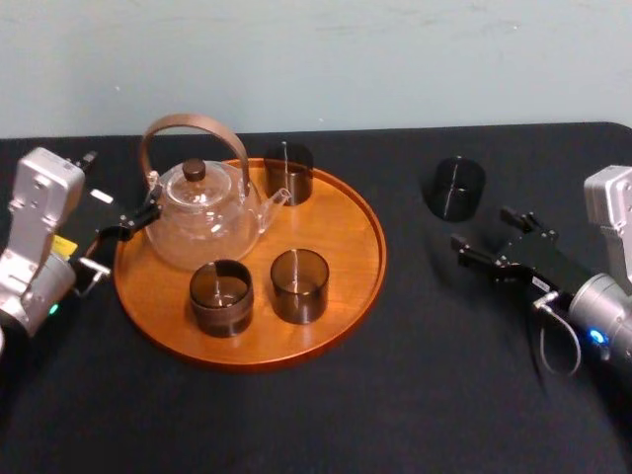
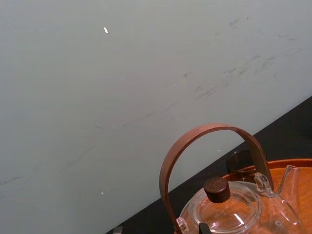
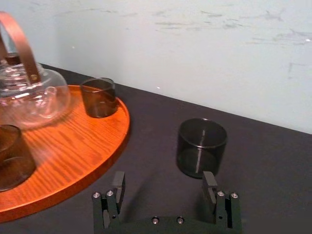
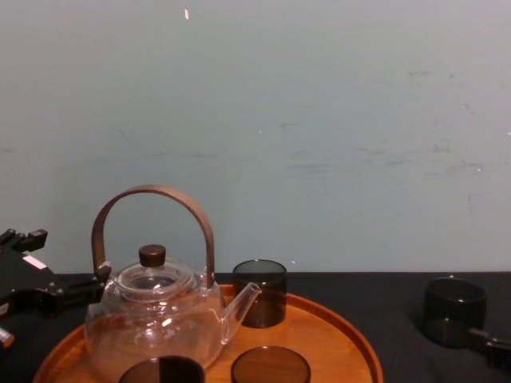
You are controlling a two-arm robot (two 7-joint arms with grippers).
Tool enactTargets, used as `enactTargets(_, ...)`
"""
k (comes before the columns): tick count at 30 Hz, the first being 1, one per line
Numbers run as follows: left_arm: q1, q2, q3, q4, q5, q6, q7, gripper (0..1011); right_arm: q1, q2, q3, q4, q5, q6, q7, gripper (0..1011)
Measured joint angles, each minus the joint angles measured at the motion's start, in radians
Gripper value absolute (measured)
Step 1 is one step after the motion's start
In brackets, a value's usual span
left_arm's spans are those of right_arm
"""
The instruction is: Pick up the glass from the table and place it on the tray.
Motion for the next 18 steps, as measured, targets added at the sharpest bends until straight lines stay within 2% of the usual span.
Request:
enactTargets(10, 0.0, 0.0, 0.0, 0.0, 0.0, 0.0, 0.0, 1010, 0.038, -0.014, 0.017, 0.05, 0.0, 0.014, -0.008, 1002)
enactTargets(18, 0.0, 0.0, 0.0, 0.0, 0.0, 0.0, 0.0, 1009, 0.08, -0.029, 0.015, 0.097, -0.005, 0.024, -0.008, 1002)
